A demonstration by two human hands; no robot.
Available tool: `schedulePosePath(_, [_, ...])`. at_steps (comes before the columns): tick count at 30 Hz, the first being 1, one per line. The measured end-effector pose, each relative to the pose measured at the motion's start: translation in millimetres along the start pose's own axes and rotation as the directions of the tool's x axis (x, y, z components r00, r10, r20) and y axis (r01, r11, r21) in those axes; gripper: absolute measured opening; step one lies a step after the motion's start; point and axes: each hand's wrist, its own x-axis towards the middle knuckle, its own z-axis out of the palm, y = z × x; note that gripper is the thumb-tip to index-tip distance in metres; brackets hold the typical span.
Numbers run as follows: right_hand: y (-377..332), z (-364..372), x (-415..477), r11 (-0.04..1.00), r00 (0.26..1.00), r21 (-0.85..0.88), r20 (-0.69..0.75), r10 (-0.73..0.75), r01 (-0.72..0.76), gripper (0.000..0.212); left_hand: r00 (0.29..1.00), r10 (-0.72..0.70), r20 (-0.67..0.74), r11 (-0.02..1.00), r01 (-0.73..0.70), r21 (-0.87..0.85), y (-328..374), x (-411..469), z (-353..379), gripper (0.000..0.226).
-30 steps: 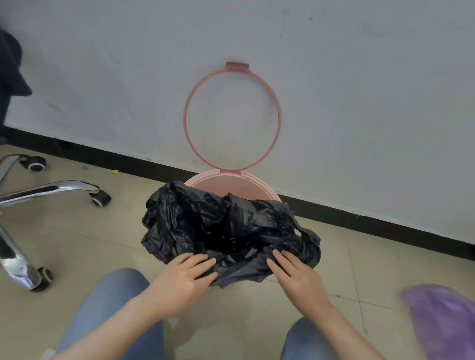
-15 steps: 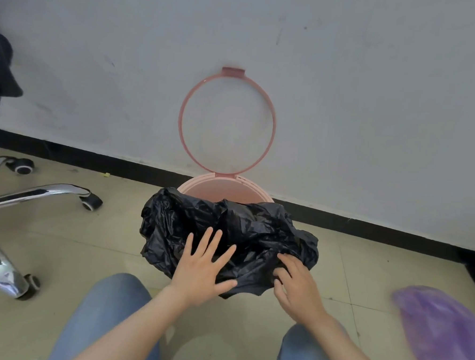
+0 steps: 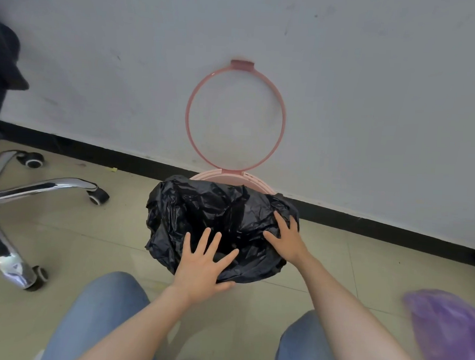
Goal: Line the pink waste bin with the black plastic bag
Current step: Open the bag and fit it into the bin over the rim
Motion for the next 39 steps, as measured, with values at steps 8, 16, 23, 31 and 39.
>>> schedulePosePath(8, [-11.1, 7.1, 3.8, 0.961, 0.994, 0.260, -0.027, 0.110, -0.099, 0.066, 0.998, -0.020, 0.056, 0.999, 0.022, -0.031, 0.1, 2.2, 9.0, 0.076])
schedulePosePath(16, [-9.9, 9.0, -7.6, 0.957, 0.992, 0.280, -0.073, 0.105, -0.081, 0.069, 0.992, -0.102, -0.071, 0.892, 0.059, -0.448, -14.0, -1.3, -22.3, 0.075])
schedulePosePath(23, [-0.3, 13.3, -24.5, 0.976, 0.997, 0.210, -0.031, 0.064, -0.056, 0.070, 0.882, -0.465, -0.074, 0.862, 0.431, -0.267, -60.9, 22.5, -65.2, 0.062])
schedulePosePath(31, [0.2, 15.3, -25.4, 0.977, 0.997, 0.209, -0.046, 0.059, -0.048, 0.068, 0.947, -0.288, 0.139, 0.907, 0.317, -0.279, -51.8, 20.1, -72.4, 0.055])
schedulePosePath(39, [-3.4, 17.5, -26.4, 0.975, 0.994, 0.214, -0.067, 0.081, -0.065, 0.067, 0.938, -0.281, 0.203, 0.960, 0.276, 0.053, -8.1, 13.0, -45.3, 0.038])
